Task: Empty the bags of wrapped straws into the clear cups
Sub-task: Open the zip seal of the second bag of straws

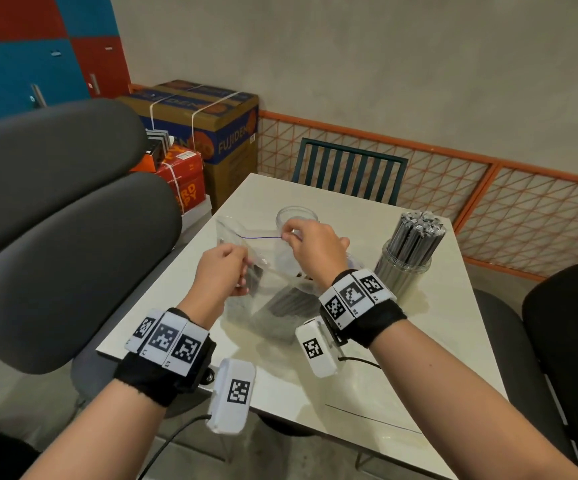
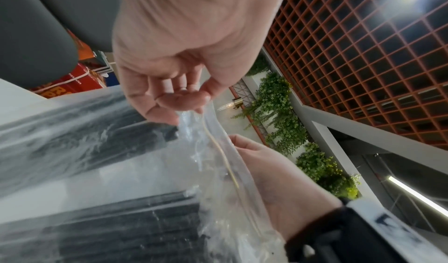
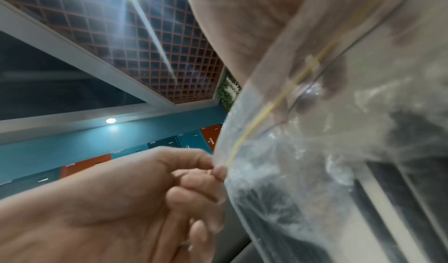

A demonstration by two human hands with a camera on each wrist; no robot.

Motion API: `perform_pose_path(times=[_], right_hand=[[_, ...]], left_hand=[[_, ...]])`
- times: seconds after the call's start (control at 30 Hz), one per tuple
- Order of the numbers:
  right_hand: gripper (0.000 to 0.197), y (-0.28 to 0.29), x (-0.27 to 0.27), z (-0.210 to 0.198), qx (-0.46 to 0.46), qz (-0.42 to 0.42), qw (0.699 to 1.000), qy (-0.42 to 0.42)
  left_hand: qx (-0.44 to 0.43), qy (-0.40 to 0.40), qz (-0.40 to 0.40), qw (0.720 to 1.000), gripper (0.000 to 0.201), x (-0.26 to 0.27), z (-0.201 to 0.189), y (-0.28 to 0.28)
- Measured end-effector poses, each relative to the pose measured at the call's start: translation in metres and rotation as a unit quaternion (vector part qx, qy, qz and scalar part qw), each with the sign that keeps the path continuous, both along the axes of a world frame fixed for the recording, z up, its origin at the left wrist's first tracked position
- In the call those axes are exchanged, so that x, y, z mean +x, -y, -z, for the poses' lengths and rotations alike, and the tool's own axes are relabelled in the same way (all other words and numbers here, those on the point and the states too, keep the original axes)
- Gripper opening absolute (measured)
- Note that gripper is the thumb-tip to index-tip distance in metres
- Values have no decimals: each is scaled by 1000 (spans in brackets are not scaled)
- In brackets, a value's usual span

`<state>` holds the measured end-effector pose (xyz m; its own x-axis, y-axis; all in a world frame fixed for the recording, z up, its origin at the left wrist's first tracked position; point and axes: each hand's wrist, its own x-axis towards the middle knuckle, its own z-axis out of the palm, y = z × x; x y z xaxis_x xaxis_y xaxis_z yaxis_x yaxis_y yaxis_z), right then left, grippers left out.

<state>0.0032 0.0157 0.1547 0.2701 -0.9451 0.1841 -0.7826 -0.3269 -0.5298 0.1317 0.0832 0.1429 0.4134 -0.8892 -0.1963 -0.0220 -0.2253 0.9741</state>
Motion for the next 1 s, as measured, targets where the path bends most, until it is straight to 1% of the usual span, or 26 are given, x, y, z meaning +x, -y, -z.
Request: perform_pose_path(times=[0.13, 0.23, 0.33, 0.4, 0.47, 0.5, 0.53, 0.57, 0.6, 0.63, 0.67, 0.7, 0.77, 0.8, 0.83, 0.87, 0.9, 0.93, 0.97, 1.0], right_hand=[[18, 10, -4, 0, 13, 49, 998, 26], [17, 19, -9, 1, 43, 75, 995, 40], [17, 26, -16, -1, 59, 107, 991, 50], [17, 29, -20, -3, 66, 116, 990, 51], [16, 29, -19, -3, 79, 100, 991, 47], [16, 27, -16, -4, 86, 78, 992, 48], [17, 25, -13, -3, 91, 49, 993, 49], [18, 22, -10, -3, 94, 17, 994, 44], [18, 19, -7, -4, 95, -16, 995, 34], [16, 16, -5, -5, 97, -45, 994, 25], [13, 12, -4, -7, 99, -68, 993, 21], [13, 9, -4, -10, 101, -86, 991, 23], [18, 5, -9, -15, 108, -111, 988, 26], [24, 5, -15, -16, 114, -112, 987, 13], [30, 5, -23, -17, 115, -97, 988, -20], [32, 5, -32, -16, 112, -69, 989, -72], [28, 5, -41, -16, 106, -36, 985, -128], [21, 3, -51, -17, 104, -10, 980, -167], [18, 1, -59, -17, 111, 5, 978, -177], [17, 0, -66, -15, 126, 9, 979, -157]], left_hand=[[6, -28, 5, 1000, 24, 0, 4, -15], [10, -33, 0, 999, 24, 3, 7, -25], [24, -25, -8, 999, 24, 8, 10, -34], [46, -4, -1, 999, 23, 14, 14, -37], [56, 55, -2, 997, 14, 16, 14, -37], [53, 114, -15, 992, 7, 15, 12, -36], [44, 201, -25, 978, 24, 14, 11, -31], [27, 279, -16, 960, 46, 13, 9, -25], [3, 343, 2, 939, 63, 10, 6, -17], [-6, 391, 31, 920, 69, 7, 6, -8], [1, 413, 64, 908, 66, 5, 6, 1], [14, 419, 88, 904, 57, 5, 9, 12], [35, 401, 114, 908, 32, 6, 17, 28], [29, 387, 119, 914, 31, 6, 21, 32], [26, 380, 120, 917, 36, 8, 25, 35], [23, 366, 111, 924, 41, 9, 27, 36], [28, 339, 96, 935, 43, 11, 29, 38], [35, 299, 82, 950, 45, 12, 31, 39], [38, 257, 72, 963, 45, 14, 34, 41], [40, 219, 67, 973, 45, 14, 35, 43]])
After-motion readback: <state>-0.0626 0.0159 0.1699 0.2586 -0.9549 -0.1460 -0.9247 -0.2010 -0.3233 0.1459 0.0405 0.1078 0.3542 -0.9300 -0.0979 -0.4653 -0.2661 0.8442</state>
